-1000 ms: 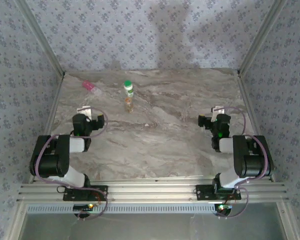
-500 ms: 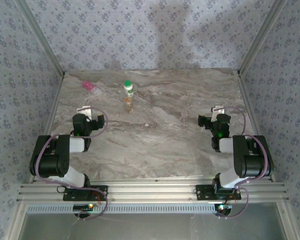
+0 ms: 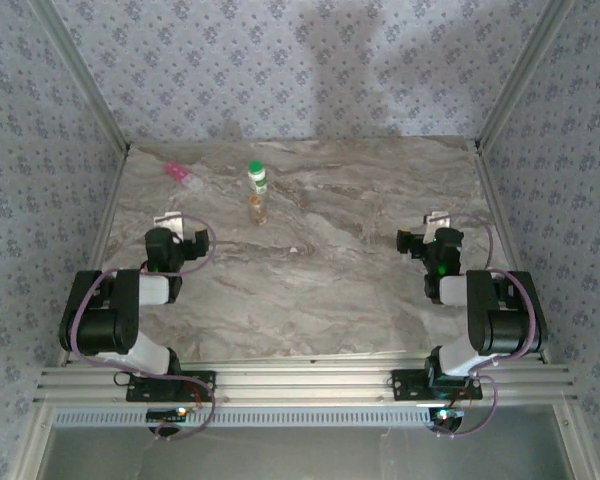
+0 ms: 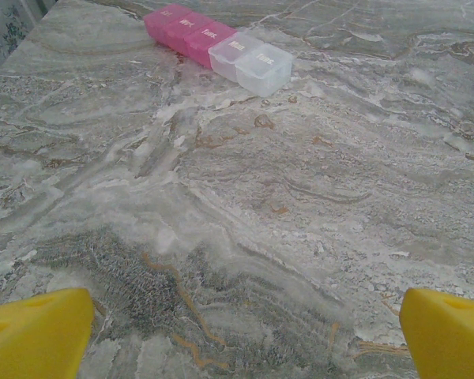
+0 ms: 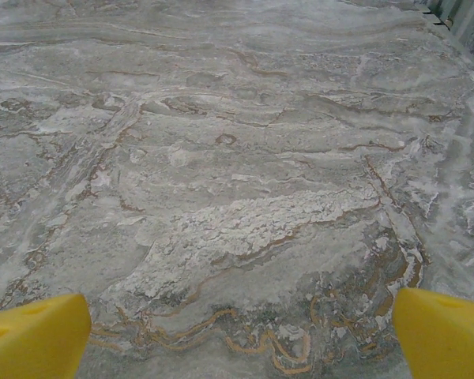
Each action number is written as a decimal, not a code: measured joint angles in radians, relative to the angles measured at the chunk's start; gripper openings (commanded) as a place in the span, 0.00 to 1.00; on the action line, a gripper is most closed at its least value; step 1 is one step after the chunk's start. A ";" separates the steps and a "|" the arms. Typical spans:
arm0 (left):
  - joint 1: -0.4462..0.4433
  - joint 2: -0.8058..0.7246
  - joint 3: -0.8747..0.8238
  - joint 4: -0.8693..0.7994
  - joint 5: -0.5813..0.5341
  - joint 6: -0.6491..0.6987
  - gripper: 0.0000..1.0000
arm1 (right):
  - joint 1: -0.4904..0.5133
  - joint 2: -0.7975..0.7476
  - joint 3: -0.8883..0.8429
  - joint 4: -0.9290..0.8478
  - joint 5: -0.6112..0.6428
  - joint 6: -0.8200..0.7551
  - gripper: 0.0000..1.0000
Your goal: Sort the pills into containers
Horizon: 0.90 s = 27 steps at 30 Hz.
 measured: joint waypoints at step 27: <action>0.000 0.000 0.000 0.000 0.001 0.000 0.99 | 0.128 -0.213 -0.009 -0.149 0.257 0.030 1.00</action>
